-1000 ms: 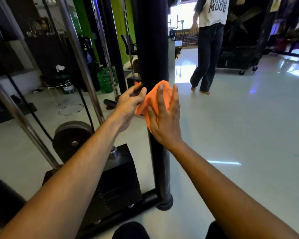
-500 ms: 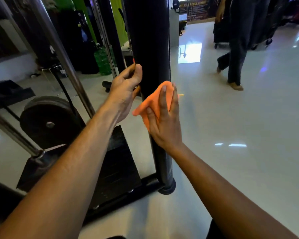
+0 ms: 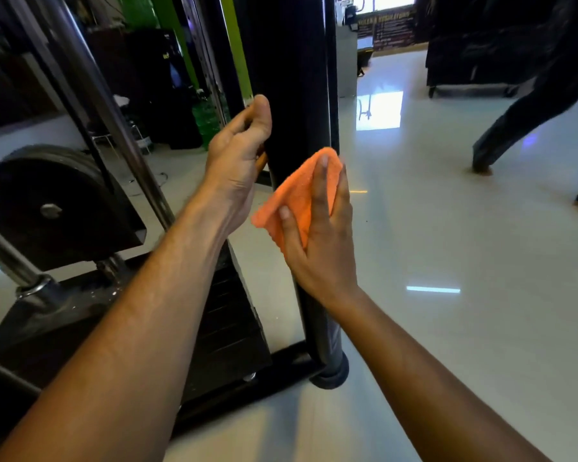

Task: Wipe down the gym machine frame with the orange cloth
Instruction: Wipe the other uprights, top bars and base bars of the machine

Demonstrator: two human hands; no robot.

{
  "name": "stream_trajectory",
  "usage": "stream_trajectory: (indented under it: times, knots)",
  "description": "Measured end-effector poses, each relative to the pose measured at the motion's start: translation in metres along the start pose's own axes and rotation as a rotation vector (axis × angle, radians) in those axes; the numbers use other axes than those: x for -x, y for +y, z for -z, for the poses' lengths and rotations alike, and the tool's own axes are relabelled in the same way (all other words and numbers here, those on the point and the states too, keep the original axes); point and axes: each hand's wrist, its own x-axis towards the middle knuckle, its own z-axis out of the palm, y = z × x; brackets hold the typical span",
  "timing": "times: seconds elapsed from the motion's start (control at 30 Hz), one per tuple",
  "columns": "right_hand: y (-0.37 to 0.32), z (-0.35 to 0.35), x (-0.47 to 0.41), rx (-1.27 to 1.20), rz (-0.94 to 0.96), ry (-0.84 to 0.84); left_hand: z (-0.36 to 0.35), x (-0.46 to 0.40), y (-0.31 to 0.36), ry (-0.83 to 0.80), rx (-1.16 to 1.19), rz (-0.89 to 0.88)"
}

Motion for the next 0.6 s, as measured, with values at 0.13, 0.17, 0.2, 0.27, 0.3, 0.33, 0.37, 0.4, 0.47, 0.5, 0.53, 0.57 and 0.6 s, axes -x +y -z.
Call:
stream_trajectory:
  times: [0.13,0.17,0.2,0.27,0.3,0.33,0.37,0.4,0.47,0.5,0.53,0.57,0.6]
  knots:
    - [0.01,0.006,0.013,0.005,0.055,-0.046,0.003,0.021,-0.024,0.001,-0.002,0.072]
    - [0.02,0.003,0.03,0.027,0.063,-0.079,0.005,0.027,-0.03,0.006,-0.008,0.093]
    - [0.03,0.0,0.049,0.053,0.053,-0.121,0.007,0.031,-0.037,0.003,-0.017,0.104]
    - [0.049,-0.003,0.08,0.085,0.002,-0.201,0.01,0.036,-0.052,-0.005,-0.05,0.116]
    - [0.053,-0.004,0.086,0.09,-0.01,-0.22,0.011,0.038,-0.058,-0.002,-0.065,0.116]
    - [0.053,-0.003,0.086,0.083,-0.012,-0.223,0.012,0.04,-0.064,0.0,-0.065,0.113]
    - [0.048,-0.001,0.08,0.062,-0.004,-0.208,0.013,0.041,-0.067,0.002,-0.069,0.112]
    - [0.041,0.001,0.068,0.043,0.012,-0.175,0.014,0.04,-0.069,-0.011,-0.069,0.118]
    - [0.027,0.004,0.042,0.032,0.036,-0.086,0.018,0.038,-0.067,-0.079,-0.061,0.156]
    - [0.025,0.006,0.034,0.041,0.047,-0.054,0.02,0.036,-0.065,-0.105,-0.056,0.161]
    - [0.027,0.006,0.034,0.054,0.058,-0.042,0.022,0.035,-0.064,-0.114,-0.05,0.155]
    - [0.032,0.005,0.042,0.06,0.057,-0.057,0.021,0.036,-0.064,-0.113,-0.044,0.142]
    - [0.04,0.003,0.057,0.062,0.038,-0.095,0.018,0.038,-0.066,-0.107,-0.048,0.128]
